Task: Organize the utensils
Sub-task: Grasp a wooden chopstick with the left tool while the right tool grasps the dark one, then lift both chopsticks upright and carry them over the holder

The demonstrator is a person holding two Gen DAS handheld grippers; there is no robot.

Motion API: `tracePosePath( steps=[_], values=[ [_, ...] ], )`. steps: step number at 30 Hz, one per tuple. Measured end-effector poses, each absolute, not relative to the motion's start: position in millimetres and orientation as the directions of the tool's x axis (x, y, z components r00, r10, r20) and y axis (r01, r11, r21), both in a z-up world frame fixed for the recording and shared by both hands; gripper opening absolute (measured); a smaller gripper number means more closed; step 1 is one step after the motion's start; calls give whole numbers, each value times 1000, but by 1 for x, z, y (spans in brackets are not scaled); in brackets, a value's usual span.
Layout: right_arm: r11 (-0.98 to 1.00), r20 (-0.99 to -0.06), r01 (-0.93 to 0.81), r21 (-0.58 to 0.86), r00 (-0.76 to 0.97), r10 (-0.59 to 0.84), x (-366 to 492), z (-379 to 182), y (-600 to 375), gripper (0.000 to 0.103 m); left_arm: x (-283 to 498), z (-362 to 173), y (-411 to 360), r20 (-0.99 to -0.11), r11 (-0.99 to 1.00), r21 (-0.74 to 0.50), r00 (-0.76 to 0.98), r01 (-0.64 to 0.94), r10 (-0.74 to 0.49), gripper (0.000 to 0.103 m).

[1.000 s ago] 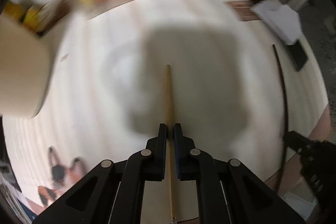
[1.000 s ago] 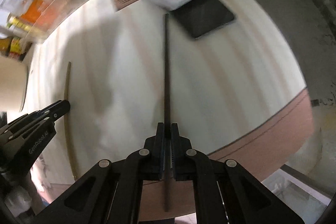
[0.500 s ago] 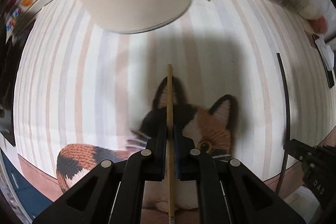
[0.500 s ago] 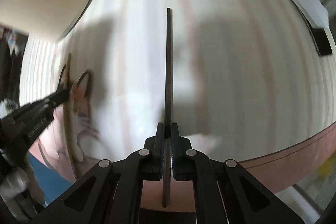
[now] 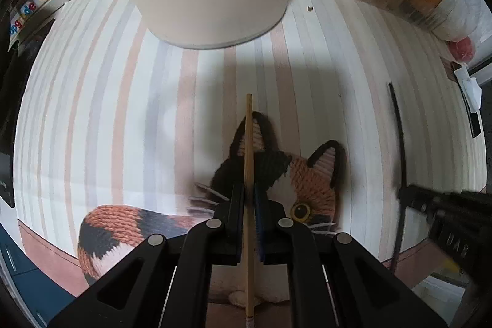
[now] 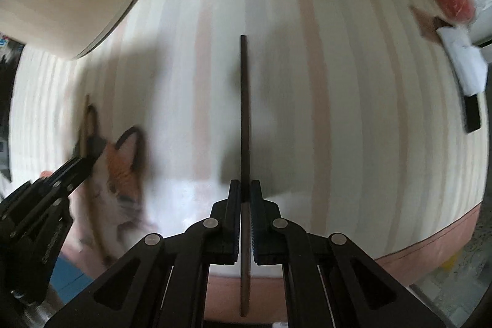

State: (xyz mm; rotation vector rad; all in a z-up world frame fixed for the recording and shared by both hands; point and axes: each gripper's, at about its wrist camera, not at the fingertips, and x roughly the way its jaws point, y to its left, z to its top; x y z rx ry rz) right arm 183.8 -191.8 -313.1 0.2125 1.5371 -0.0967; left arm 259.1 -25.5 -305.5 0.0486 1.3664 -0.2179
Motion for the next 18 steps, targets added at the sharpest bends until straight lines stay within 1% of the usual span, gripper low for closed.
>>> tracePosePath(
  steps=[7,9,10,13,14,17,18],
  values=[
    [982,-999,181,49,3,49,176,-316,-166,6,261,-308,-15,-977,978,-96,169,186,-128,4],
    [982,-999,182,42,-13,45,183,-316,-162,6,262,-310,-14,-978,978,-92,169,188,-124,4],
    [983,-999,179,32,-17,35,188,-316,-161,6,262,-310,-15,-978,978,-92,168,186,-124,6],
    [985,-1000,173,17,-19,20,222,-320,-169,8,263,-310,-15,-978,978,-99,162,182,-129,8],
    [985,-1000,173,16,-18,20,226,-320,-169,10,264,-311,-15,-978,978,-103,161,184,-134,8],
    [986,-1000,166,-7,-21,-4,240,-315,-165,11,265,-311,-16,-977,976,-90,174,200,-126,8],
    [986,-1000,167,-17,-21,-14,244,-314,-163,11,262,-312,-18,-976,975,-84,180,205,-122,6]
  ],
)
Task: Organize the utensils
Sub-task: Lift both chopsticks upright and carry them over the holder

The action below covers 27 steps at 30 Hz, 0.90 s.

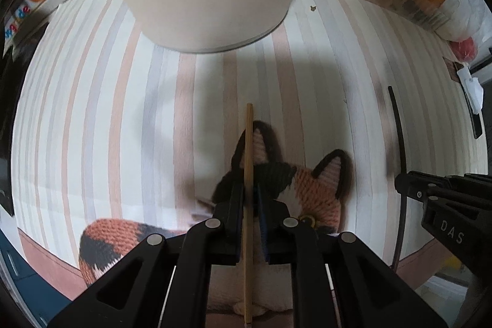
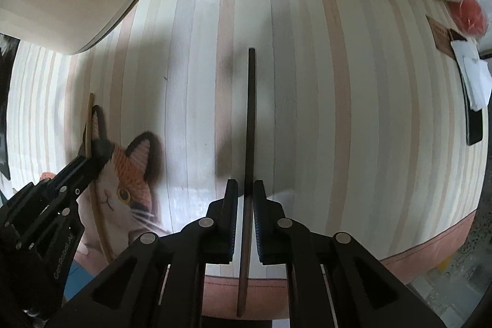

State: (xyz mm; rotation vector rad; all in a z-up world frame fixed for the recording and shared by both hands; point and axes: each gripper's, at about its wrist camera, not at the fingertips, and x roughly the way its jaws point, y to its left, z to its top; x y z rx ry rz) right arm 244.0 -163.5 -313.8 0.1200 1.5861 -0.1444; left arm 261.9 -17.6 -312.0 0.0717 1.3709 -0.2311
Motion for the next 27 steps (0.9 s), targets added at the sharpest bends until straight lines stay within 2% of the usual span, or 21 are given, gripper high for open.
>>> tracePosePath(
  steps=[3,4,6,16,23,27],
  values=[
    [983,-999,176,-51,-1,-52,243,-318,-150,10,259,-313,-21,-974,975,-69,195,212,-111,4],
    [984,-999,170,-46,13,-49,241,-317,-147,6,258,-313,-20,-974,975,-72,195,209,-113,4],
    [984,-999,176,-23,39,-30,237,-316,-145,6,252,-310,-15,-973,976,-82,196,200,-122,4],
    [978,-961,177,108,270,57,199,-255,-135,5,224,-221,15,-914,969,-129,353,212,-199,4],
    [973,-865,157,168,497,69,166,-184,-147,5,224,-149,16,-838,963,-166,484,211,-250,4],
    [972,-789,138,192,611,69,186,-147,-161,5,223,-102,21,-771,954,-198,565,226,-293,3]
  ],
)
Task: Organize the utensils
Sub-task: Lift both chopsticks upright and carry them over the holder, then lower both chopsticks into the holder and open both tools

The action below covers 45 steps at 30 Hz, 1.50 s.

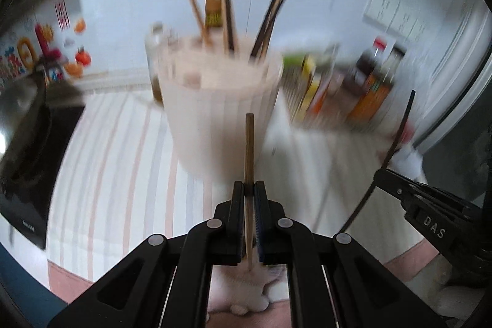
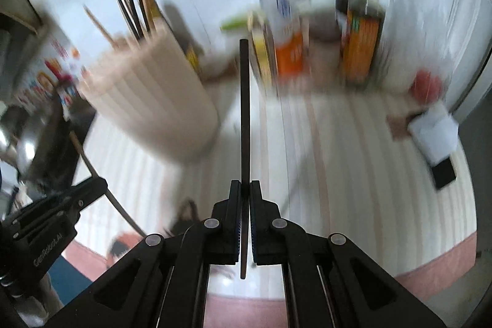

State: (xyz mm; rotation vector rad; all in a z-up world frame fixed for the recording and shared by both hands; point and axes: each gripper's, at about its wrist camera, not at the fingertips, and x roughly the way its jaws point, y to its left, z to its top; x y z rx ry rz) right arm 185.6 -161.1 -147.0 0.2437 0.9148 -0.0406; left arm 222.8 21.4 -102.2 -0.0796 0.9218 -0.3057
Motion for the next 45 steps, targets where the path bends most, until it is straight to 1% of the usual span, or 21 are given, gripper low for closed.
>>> tracePosePath(
  steps=[6,7,10,13,15,19,22,26,33,39,42,43,44,45],
  values=[
    [966,-661,100,240,746,87,200,-66,-165,5,243,-36,22,-668,929,-255,645,269,-371,3],
    [964,-642,90,250,761,95,203,-52,-166,5,246,-19,23,-644,924,-266,662,276,-383,4],
    [961,-580,61,269,807,111,214,-10,-163,5,261,14,24,-597,919,-270,699,287,-394,3],
    [960,-528,41,278,841,116,227,22,-158,5,278,50,33,-550,925,-260,745,277,-378,3],
    [959,-500,32,280,858,118,236,41,-153,5,290,62,39,-538,929,-258,760,264,-365,3],
    [962,-467,18,273,876,116,262,58,-140,5,325,71,45,-554,945,-222,767,238,-324,3],
    [964,-472,12,267,874,120,283,59,-131,5,347,63,47,-574,956,-203,765,211,-291,3],
    [970,-506,14,244,855,115,317,42,-118,5,376,44,48,-609,959,-212,743,185,-278,3],
    [972,-560,11,234,819,125,349,8,-109,5,407,7,46,-671,955,-243,682,168,-291,3],
    [976,-603,-18,217,784,148,359,-8,-104,5,415,-8,40,-710,940,-280,616,197,-341,5],
    [974,-666,-49,222,722,188,366,-22,-102,6,410,-8,46,-727,940,-296,598,171,-337,9],
    [973,-678,-51,226,709,195,368,-27,-104,9,407,-7,48,-732,943,-293,597,157,-328,14],
    [972,-687,-57,230,697,203,367,-29,-106,18,403,-6,51,-736,948,-283,602,142,-310,20],
    [971,-690,-55,233,694,205,364,-29,-108,26,398,-5,55,-734,955,-269,615,128,-289,41]
  ],
)
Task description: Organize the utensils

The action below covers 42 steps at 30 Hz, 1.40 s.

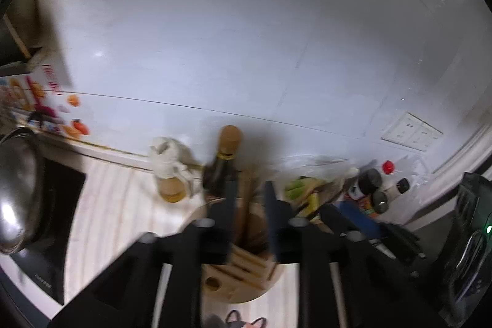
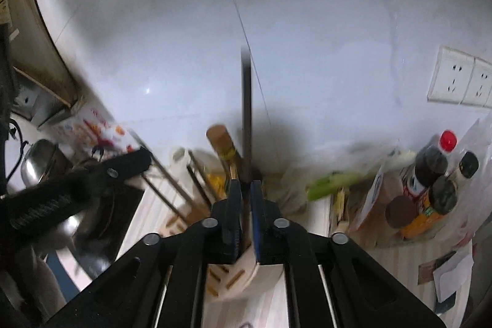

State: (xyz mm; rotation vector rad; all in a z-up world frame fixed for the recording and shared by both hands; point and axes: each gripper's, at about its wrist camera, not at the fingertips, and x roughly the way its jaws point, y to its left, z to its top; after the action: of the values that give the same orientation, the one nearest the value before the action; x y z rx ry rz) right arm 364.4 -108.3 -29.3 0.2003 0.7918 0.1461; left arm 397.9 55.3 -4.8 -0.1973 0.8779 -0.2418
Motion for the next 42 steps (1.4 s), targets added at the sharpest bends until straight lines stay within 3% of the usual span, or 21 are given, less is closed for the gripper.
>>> tracePosePath(
  steps=[1,2,6,8,9,11,14,28,42],
  values=[
    [970,-690,-50,239,694,206,360,-29,-112,43,393,-4,59,-731,960,-257,626,115,-271,66],
    [968,-689,-49,246,694,210,357,-29,-114,54,388,-3,63,-725,964,-243,641,104,-252,73],
    [970,-697,-21,242,692,189,338,-29,-124,58,368,-7,76,-721,985,-166,675,48,-155,78],
    [976,-699,-10,219,696,164,328,-29,-125,71,357,-14,82,-717,992,-125,690,20,-104,90],
    [982,-703,3,189,699,134,323,-31,-124,75,352,-17,83,-709,994,-113,699,15,-91,101],
    [988,-706,10,154,700,103,315,-35,-121,90,344,-24,85,-698,997,-83,714,-4,-55,103],
    [996,-718,18,90,694,53,305,-45,-113,103,336,-38,83,-705,999,-40,709,-24,-11,103],
    [1000,-694,24,-10,719,-24,281,-54,-106,103,301,-58,74,-710,997,-18,703,-79,43,103],
    [997,-595,74,-15,800,-68,167,-5,-107,103,196,-8,79,-632,998,-34,775,-44,13,103]
  ],
)
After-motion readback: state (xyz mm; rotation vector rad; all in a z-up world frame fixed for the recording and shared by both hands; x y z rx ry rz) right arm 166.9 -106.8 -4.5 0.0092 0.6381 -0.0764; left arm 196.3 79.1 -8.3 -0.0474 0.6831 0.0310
